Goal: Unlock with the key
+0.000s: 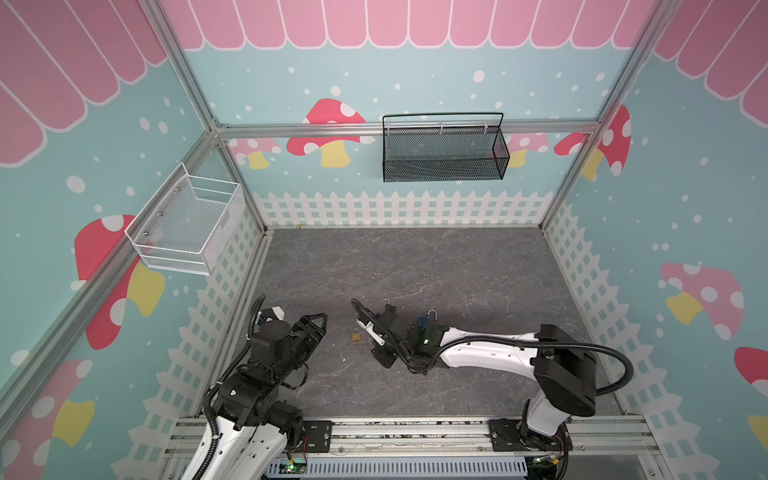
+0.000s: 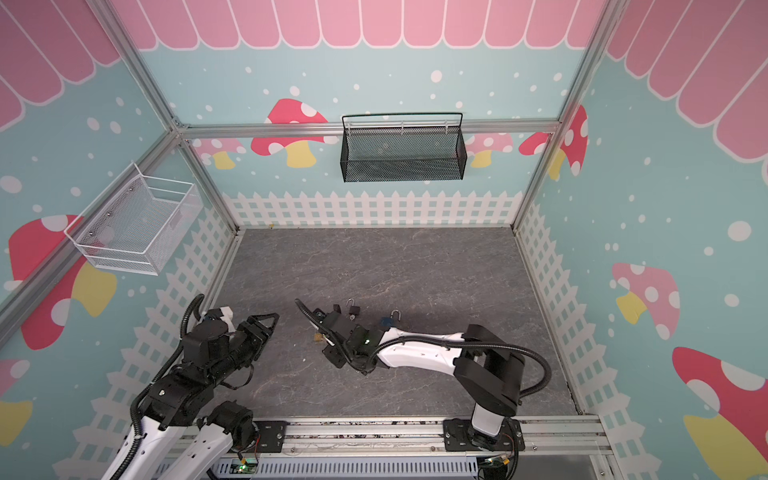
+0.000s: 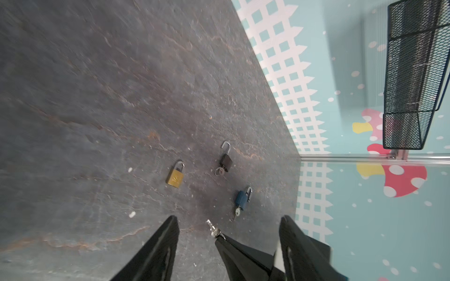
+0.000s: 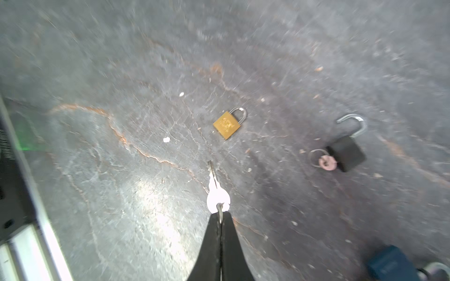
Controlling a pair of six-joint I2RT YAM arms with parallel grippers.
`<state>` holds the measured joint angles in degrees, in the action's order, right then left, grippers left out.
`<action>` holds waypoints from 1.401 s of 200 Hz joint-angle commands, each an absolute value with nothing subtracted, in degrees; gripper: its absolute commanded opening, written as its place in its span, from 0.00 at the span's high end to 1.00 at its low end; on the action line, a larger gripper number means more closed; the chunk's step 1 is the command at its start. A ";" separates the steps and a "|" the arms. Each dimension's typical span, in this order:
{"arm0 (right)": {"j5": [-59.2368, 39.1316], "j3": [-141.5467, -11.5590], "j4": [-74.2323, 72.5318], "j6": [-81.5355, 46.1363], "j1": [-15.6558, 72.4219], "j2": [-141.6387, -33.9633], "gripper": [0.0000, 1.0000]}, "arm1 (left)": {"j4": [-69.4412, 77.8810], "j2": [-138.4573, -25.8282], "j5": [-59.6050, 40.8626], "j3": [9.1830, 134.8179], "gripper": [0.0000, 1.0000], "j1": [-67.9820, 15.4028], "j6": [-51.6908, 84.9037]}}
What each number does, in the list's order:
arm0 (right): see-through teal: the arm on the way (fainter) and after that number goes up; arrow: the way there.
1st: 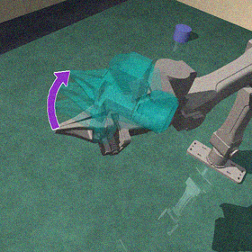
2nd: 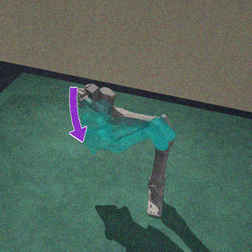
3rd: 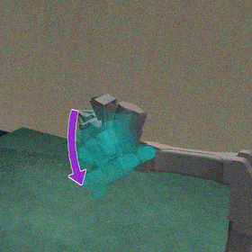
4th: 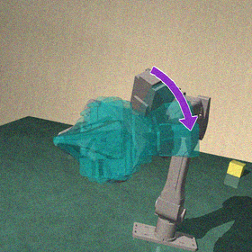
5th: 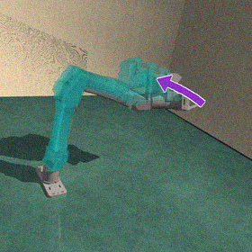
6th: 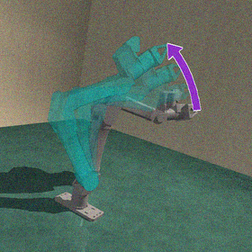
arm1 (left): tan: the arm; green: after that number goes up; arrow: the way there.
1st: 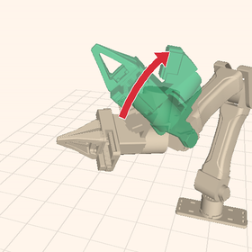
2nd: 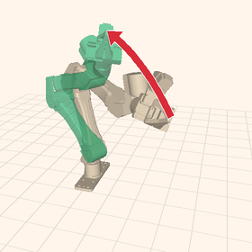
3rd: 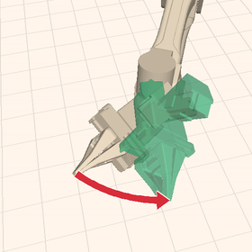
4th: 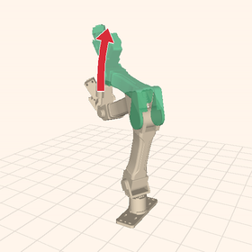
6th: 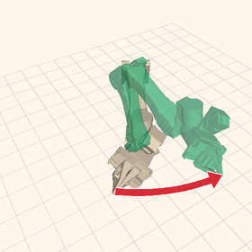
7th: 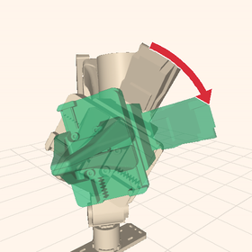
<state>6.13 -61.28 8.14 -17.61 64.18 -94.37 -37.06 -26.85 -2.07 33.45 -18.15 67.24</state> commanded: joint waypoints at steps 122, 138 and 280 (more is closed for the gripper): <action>-9.13 -56.60 -3.87 -28.78 58.91 -81.15 1.00 | -7.83 -40.70 0.77 31.45 0.53 -36.93 68.52; -9.34 -56.60 -4.15 -29.08 58.66 -81.19 1.00 | -6.96 -40.78 0.93 31.03 0.58 -37.02 68.81; -10.16 -57.92 -4.92 -30.23 57.99 -81.22 1.00 | -6.17 -40.78 1.36 30.06 0.97 -37.20 68.91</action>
